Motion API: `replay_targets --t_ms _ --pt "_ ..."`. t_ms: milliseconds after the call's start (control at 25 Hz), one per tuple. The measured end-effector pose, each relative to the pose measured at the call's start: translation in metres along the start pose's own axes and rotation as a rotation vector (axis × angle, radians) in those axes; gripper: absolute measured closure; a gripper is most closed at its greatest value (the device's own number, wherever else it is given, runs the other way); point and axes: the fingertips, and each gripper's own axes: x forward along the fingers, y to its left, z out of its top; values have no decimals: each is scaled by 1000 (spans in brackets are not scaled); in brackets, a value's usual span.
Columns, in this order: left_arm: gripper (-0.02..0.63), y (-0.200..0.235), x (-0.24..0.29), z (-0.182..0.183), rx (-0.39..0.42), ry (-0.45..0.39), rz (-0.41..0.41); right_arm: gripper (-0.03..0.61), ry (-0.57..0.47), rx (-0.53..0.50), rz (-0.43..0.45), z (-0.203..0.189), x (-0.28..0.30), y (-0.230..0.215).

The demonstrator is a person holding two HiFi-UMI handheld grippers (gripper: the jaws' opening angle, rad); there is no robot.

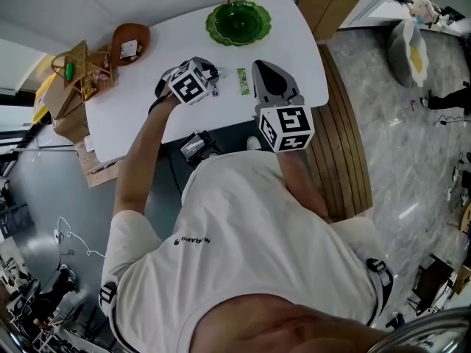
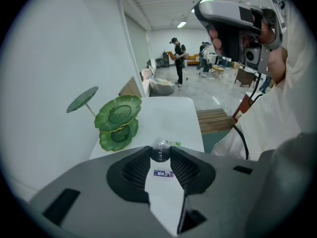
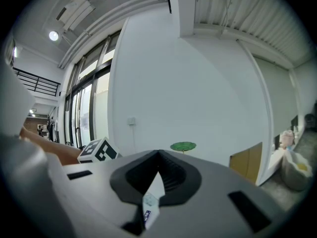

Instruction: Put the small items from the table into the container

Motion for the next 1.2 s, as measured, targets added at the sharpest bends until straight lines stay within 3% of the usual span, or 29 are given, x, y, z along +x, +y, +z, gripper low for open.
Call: replay_targets --t_ms 560,960,1200 --pt "483 34 -7 56 -67 -160 143 574 -8 6 -30 1 -5 -11" --pt "483 67 3 73 -237 -283 288 574 -8 -5 -37 2 -3 -13" --pt "483 74 15 74 -270 -297 351 574 -10 -11 -41 5 -3 -14"
